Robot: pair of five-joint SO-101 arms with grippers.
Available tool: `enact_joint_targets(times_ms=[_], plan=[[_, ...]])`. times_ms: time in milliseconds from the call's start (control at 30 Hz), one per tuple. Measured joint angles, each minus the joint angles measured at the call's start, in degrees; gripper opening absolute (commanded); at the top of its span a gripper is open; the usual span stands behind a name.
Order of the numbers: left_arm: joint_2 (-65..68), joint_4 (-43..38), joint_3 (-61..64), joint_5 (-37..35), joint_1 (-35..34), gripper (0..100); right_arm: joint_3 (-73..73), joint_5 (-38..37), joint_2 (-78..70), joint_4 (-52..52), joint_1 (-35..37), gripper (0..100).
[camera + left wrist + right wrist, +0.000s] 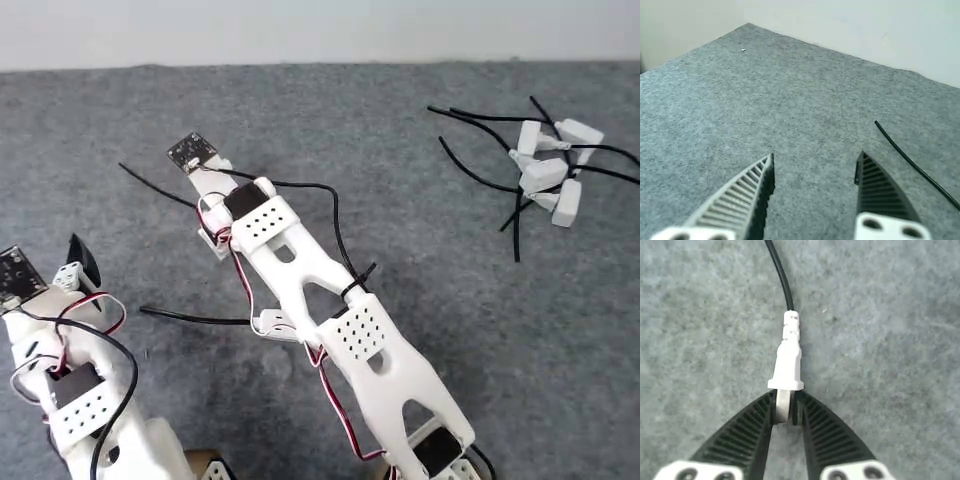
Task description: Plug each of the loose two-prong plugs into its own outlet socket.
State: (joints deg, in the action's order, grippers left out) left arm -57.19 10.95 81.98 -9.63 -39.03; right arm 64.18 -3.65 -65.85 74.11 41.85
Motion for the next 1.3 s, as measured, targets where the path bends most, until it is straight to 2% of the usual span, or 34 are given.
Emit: enact_joint_targets(times_ms=[333,567,633,867,1100,1300], plan=[[0.0,0.0,0.0,0.0,1.32,24,2.55,0.18,-0.53,10.11,3.87,0.8],[0.0,0.0,0.0,0.0,1.67,24,3.25,0.26,-0.53,19.69,2.55,1.0],[0.0,0.0,0.0,0.0,1.67,24,3.25,0.26,-0.53,19.78,2.02,4.4],[0.0,0.0,0.0,0.09,1.67,24,10.64,0.18,-0.62,20.22,3.6,27.0],[0.0,0.0,0.0,0.44,1.67,24,12.66,-8.79,-0.62,17.41,5.63,26.1],[0.0,0.0,0.0,0.79,1.67,24,12.75,-10.64,-3.87,12.48,5.54,24.7]])
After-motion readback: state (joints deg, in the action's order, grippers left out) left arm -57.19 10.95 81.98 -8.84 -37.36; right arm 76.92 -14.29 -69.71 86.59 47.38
